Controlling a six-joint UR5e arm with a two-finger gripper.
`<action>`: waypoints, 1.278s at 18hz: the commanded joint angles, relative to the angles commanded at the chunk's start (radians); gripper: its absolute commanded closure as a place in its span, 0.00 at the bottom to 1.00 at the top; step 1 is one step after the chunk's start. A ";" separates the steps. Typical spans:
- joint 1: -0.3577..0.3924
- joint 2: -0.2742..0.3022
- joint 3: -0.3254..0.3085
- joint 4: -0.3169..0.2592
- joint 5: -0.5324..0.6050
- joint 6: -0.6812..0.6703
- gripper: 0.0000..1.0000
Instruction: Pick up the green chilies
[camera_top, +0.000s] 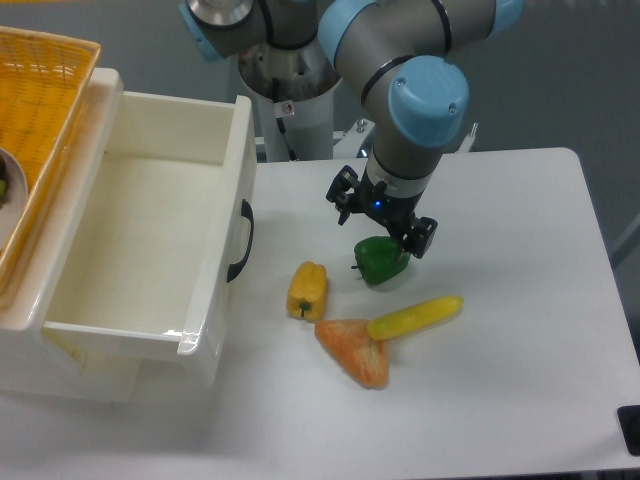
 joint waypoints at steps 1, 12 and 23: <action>-0.002 0.000 -0.002 0.003 0.003 0.002 0.00; 0.018 0.003 -0.067 0.009 -0.003 0.011 0.00; 0.020 -0.006 -0.153 0.097 0.064 0.129 0.00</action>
